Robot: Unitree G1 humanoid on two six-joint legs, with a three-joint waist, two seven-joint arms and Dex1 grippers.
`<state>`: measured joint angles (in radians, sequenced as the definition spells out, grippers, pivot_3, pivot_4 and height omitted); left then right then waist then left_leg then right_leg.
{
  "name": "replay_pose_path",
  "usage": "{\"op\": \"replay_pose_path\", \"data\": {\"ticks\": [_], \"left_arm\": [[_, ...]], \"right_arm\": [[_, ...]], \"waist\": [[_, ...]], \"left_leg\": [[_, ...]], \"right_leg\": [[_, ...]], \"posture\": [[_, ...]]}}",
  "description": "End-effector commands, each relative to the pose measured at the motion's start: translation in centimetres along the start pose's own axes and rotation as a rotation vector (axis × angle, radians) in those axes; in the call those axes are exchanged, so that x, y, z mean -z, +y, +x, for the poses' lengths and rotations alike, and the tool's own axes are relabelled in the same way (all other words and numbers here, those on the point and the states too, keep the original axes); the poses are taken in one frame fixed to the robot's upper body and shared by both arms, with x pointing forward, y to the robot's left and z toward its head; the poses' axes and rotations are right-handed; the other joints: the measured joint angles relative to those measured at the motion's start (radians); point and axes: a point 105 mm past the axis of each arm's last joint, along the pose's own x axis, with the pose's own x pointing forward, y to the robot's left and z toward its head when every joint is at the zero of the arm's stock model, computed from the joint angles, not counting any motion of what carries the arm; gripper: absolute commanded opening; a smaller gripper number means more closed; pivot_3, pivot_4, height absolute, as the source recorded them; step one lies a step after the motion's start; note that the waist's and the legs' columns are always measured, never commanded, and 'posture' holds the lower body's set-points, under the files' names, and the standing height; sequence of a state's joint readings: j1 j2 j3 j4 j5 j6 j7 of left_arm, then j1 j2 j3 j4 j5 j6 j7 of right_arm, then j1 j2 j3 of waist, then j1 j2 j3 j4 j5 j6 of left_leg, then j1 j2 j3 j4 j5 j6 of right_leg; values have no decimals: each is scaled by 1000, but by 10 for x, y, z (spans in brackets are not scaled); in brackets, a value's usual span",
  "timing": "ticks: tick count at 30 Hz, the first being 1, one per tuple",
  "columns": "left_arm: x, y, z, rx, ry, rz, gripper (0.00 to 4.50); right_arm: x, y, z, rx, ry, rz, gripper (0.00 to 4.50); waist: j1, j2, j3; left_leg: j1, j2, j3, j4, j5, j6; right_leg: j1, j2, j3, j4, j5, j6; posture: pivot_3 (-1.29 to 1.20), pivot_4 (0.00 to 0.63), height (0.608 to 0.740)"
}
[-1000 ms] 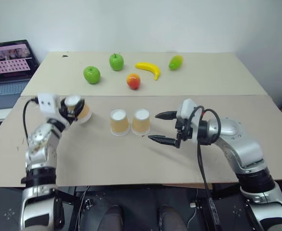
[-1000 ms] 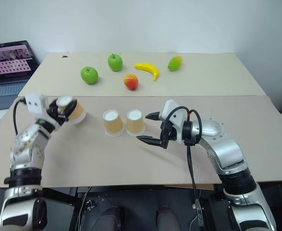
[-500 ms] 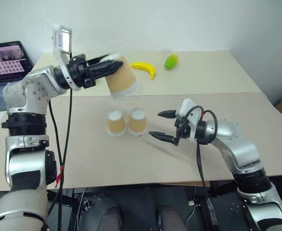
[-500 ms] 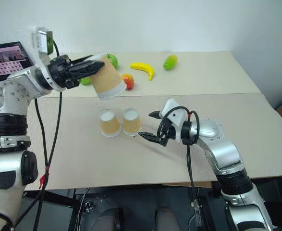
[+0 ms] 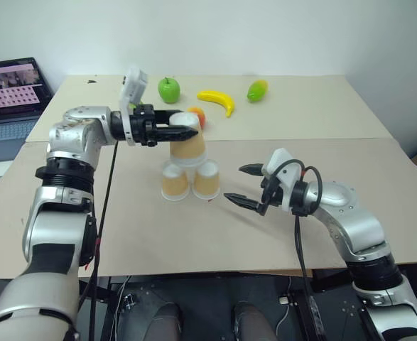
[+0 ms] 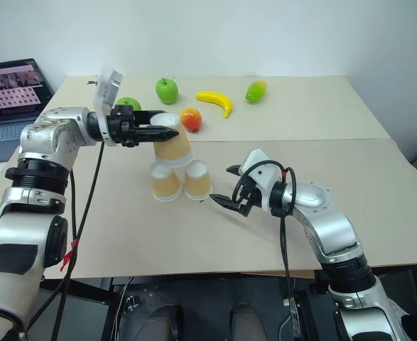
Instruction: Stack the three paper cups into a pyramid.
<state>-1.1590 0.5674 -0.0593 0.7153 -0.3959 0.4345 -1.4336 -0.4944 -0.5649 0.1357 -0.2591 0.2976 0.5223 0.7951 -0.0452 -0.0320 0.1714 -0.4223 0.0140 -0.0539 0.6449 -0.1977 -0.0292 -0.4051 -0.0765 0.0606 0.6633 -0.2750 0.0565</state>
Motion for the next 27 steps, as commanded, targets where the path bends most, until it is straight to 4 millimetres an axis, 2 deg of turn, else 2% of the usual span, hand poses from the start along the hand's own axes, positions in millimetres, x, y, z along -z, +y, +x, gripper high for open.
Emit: {"op": "replay_pose_path", "data": {"ticks": [1, 5, 25, 27], "left_arm": [[-8, 3, -1, -9, 13, 67, 2577], [-9, 4, 3, -6, 14, 77, 2577], [12, 10, 5, -31, 60, 69, 2577], [12, 11, 4, -39, 58, 67, 3583]], "right_arm": [[-16, -5, -8, 32, -51, -46, 4500], [-17, -4, -9, 34, -55, -44, 4500], [-22, -4, -11, 34, -75, -36, 4500], [-22, -3, -11, 33, -75, -36, 4500]], "waist": [[-1, 0, 0], [1, 0, 0], [1, 0, 0], [1, 0, 0]], "left_leg": [[0, 0, 0, 0, 0, 0], [-1, 0, 0, 0, 0, 0], [-1, 0, 0, 1, 0, 0], [-1, 0, 0, 1, 0, 0]], "right_leg": [[0, 0, 0, 0, 0, 0], [0, 0, 0, 1, 0, 0], [0, 0, 0, 1, 0, 0], [0, 0, 0, 1, 0, 0]], "posture": [[0, 150, 732], [0, 150, 732], [0, 150, 732], [0, 150, 732]]}}
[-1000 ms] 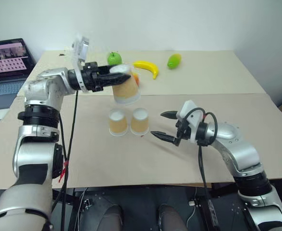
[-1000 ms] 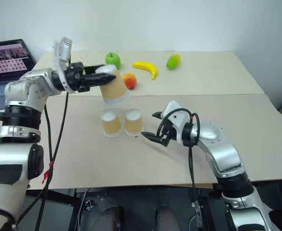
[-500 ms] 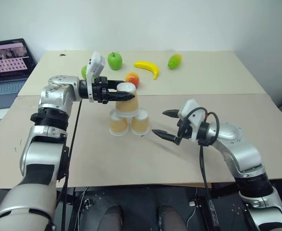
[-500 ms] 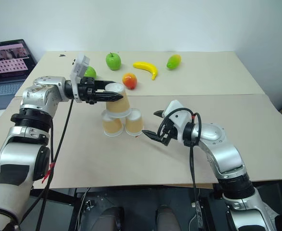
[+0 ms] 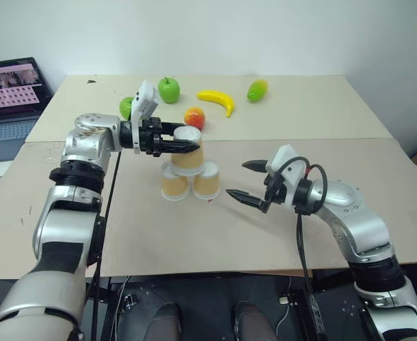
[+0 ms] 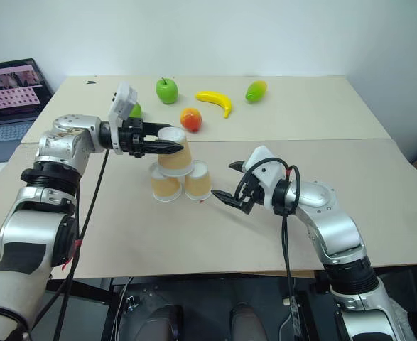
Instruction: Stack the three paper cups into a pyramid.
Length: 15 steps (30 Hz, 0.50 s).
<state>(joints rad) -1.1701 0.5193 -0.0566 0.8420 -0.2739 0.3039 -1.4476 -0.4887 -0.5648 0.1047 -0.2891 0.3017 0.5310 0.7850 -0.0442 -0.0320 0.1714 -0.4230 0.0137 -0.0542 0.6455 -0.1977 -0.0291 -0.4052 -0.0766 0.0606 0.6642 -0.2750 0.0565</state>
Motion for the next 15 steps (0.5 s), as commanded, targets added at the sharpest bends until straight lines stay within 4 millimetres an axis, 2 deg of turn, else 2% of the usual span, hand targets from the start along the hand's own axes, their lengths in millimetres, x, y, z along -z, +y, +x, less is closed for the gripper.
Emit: {"op": "replay_pose_path", "data": {"ticks": [1, 3, 9, 15], "left_arm": [[-11, 3, -3, -21, -18, 44, 3769], [-13, 4, -3, -27, -25, 44, 4432], [-18, 5, -5, -35, -45, 52, 4432], [-36, 3, -10, -31, -101, 56, 4432]], "right_arm": [[-15, 0, -6, 4, -54, -24, 4500], [-15, 0, -6, 2, -55, -23, 4500], [-15, 1, -5, -5, -59, -17, 4500], [-15, 2, -3, -11, -61, -13, 4500]], "waist": [[0, 0, 0], [0, 0, 0], [0, 0, 0], [0, 0, 0]], "left_leg": [[0, 0, 0, 0, 0, 0], [0, 0, 0, 0, 0, 0], [0, 0, 0, 0, 0, 0], [0, 0, 0, 0, 0, 0]], "right_leg": [[0, 0, 0, 0, 0, 0], [0, 0, 0, 0, 0, 0], [0, 0, 0, 0, 0, 0], [0, 0, 0, 0, 0, 0]], "posture": [[0, 150, 732], [0, 150, 732], [0, 150, 732], [0, 150, 732]]}}
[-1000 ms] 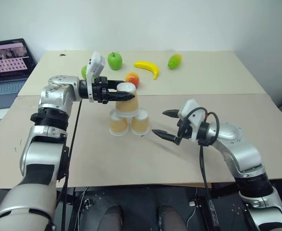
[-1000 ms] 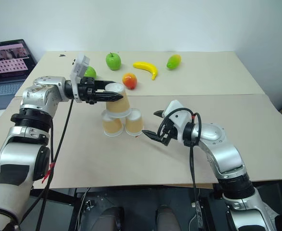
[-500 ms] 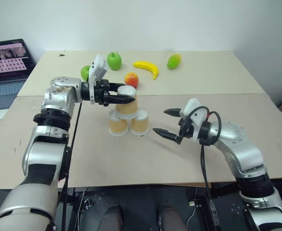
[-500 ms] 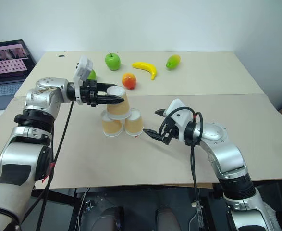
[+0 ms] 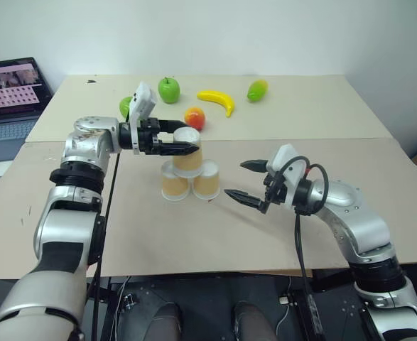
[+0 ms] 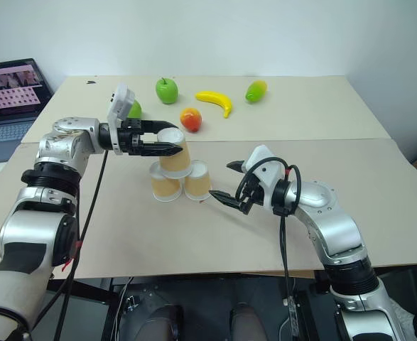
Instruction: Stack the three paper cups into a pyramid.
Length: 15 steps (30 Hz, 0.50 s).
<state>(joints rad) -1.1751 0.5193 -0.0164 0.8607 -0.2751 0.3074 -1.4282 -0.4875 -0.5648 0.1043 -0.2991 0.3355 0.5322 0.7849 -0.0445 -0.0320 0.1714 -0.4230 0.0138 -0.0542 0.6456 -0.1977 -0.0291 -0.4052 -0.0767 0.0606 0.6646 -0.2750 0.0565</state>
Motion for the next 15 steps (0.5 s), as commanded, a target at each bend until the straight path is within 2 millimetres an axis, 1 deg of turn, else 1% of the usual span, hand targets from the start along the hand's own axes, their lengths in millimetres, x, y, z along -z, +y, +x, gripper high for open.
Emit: {"op": "replay_pose_path", "data": {"ticks": [1, 3, 5, 11, 15], "left_arm": [[-34, -3, -4, 13, -70, 66, 4432], [-51, -3, -12, 15, -146, 21, 4432], [-63, -2, -19, 4, -194, 1, 4432], [-80, 2, -34, -54, -253, -1, 4432], [-80, 5, -42, -93, -271, -5, 4432]], "right_arm": [[-11, -2, -3, 7, -36, -28, 4500], [-11, -2, -3, 6, -36, -27, 4500], [-10, -3, -2, 5, -36, -28, 4500], [-11, -5, 2, -3, -43, -31, 4500], [-11, -5, 4, -9, -48, -33, 4500]], "waist": [[0, 0, 0], [0, 0, 0], [-1, 0, 0], [-1, 0, 0], [-1, 0, 0]], "left_leg": [[0, 0, 0, 0, 0, 0], [0, 0, 0, 0, 0, 0], [0, 0, 0, 0, 0, 0], [0, 0, 0, 0, 0, 0], [0, 0, 0, 0, 0, 0]], "right_leg": [[0, 0, 0, 0, 0, 0], [0, 0, 0, 0, 0, 0], [0, 0, 0, 0, 0, 0], [0, 0, 0, 0, 0, 0], [0, 0, 0, 0, 0, 0]], "posture": [[0, 150, 732], [0, 150, 732], [0, 150, 732], [0, 150, 732], [0, 150, 732]]}}
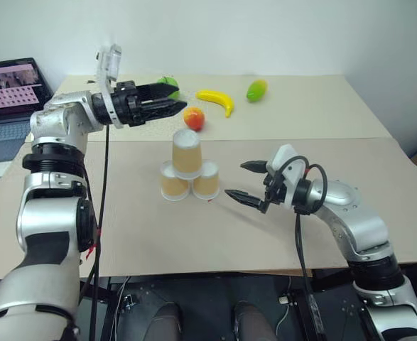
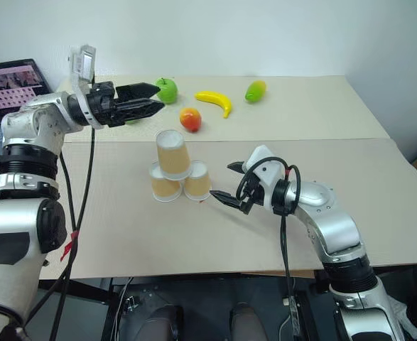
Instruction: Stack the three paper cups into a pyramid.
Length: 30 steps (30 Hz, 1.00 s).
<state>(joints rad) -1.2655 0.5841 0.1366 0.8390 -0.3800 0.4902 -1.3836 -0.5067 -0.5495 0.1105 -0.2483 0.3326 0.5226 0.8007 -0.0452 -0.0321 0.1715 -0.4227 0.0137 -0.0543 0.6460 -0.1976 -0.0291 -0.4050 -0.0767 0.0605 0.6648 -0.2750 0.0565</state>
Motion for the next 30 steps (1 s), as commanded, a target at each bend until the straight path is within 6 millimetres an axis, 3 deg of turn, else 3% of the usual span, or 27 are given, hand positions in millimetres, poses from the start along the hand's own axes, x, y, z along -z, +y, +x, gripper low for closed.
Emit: {"op": "replay_pose_path", "data": {"ticks": [1, 7, 9, 12, 17, 20, 23, 30], "left_arm": [[-24, -3, -7, -20, -67, 48, 4432], [-49, 31, -51, -394, -286, 86, 4432], [-45, 41, -71, -550, -336, 96, 4432], [-3, 51, -129, -947, -354, 80, 4432], [62, 30, -210, -1382, -316, 34, 4432], [96, 11, -248, -1566, -246, 37, 4432], [112, -1, -257, -1622, -201, 52, 4432], [133, -8, -262, -1666, -219, 26, 4432]], "right_arm": [[-16, -2, 0, -1, -51, -57, 4500], [-14, -1, 0, -3, -48, -58, 4500], [-13, -1, -1, 1, -42, -56, 4500], [-4, -9, -13, 34, 3, -44, 4500], [23, -38, -37, 170, 138, -10, 4500], [49, -81, -51, 434, 249, 42, 4500], [64, -109, -61, 626, 301, 74, 4500], [93, -123, -52, 850, 294, 198, 4500]], "waist": [[0, 0, 0], [-5, 0, 0], [-5, 0, 0], [-1, 1, 0], [3, -1, -1], [8, -4, -2], [11, -3, -2], [25, -4, -3]], "left_leg": [[0, 0, 0, 0, 0, 0], [0, 1, 0, 0, 0, 0], [0, 1, 0, 0, 0, 0], [2, 0, 1, 0, 0, 0], [1, 0, 2, 0, 0, 0], [1, 1, 1, 0, 0, 0], [5, 0, 3, -1, 0, 0], [5, 0, 4, -2, 0, 0]], "right_leg": [[0, 0, 0, 0, 0, 0], [0, 0, 0, 1, 0, 0], [-1, 0, 0, 1, 0, 0], [0, 0, 2, 4, 0, 0], [-1, -1, 4, 6, 0, 0], [-1, -1, 3, 3, 0, 0], [2, -2, 4, 0, 1, -2], [1, -2, 5, -1, 1, -2]], "posture": [[0, 150, 732], [0, 150, 732], [0, 150, 732], [0, 150, 732], [0, 150, 732], [0, 150, 732], [0, 150, 732], [0, 150, 732]]}}
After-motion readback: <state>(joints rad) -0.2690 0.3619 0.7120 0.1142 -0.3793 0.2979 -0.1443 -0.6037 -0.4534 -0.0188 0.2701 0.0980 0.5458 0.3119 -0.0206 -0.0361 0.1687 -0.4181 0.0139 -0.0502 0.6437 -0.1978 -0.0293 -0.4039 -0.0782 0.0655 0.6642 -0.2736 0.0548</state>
